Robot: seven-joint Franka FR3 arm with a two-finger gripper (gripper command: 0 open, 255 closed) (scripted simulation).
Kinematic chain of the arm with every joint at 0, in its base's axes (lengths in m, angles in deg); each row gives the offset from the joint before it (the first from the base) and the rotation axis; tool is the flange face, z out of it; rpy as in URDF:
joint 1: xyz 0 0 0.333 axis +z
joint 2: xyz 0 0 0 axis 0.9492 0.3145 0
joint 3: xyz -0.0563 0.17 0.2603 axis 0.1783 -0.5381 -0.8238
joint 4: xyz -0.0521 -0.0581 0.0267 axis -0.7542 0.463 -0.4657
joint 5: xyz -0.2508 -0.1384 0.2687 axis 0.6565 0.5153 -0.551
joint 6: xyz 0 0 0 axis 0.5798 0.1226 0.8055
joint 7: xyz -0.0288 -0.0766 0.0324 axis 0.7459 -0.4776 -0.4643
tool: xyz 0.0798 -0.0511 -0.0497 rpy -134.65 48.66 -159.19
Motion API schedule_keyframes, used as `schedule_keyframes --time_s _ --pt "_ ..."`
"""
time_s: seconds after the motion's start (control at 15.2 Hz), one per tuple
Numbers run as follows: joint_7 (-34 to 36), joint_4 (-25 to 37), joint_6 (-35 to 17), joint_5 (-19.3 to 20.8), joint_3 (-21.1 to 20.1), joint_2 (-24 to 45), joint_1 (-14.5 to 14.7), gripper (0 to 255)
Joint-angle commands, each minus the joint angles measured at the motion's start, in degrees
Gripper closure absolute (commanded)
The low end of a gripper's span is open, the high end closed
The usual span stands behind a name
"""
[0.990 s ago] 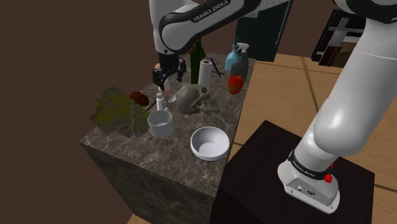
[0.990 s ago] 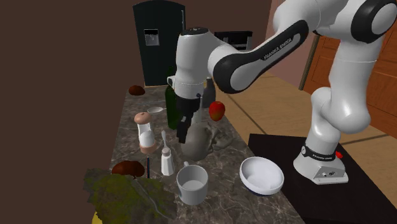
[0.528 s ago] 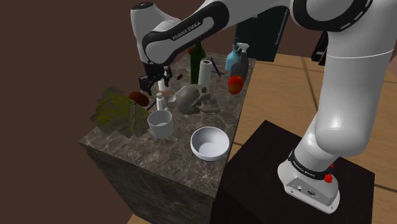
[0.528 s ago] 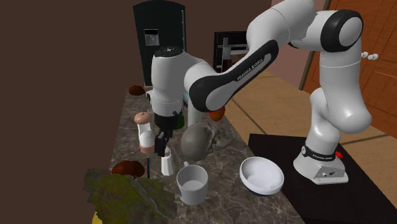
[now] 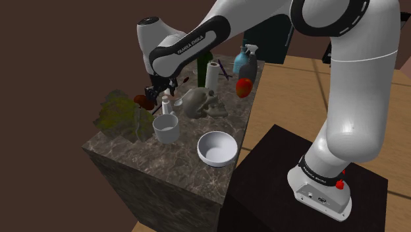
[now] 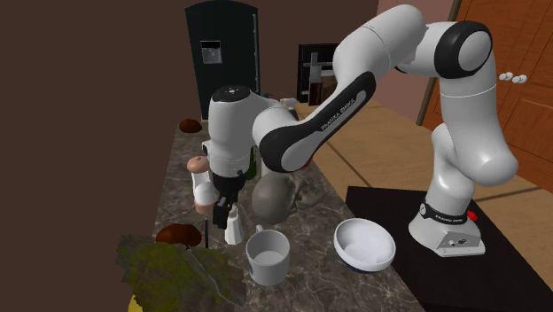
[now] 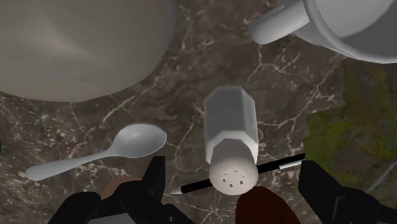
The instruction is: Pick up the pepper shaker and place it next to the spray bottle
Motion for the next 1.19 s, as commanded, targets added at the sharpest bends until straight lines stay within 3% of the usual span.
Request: schedule_keyframes --time_s 0.0,0.33,0.4,1.12 --pt "0.09 -0.1 -0.24 0.08 0.03 0.13 0.03 0" --pt "0.09 -0.1 -0.24 0.08 0.02 0.12 0.03 0" --pt "0.09 -0.1 -0.24 0.08 0.02 0.12 0.03 255" --pt "-0.29 0.5 0.98 -0.31 -0.14 -0.55 -0.05 255"
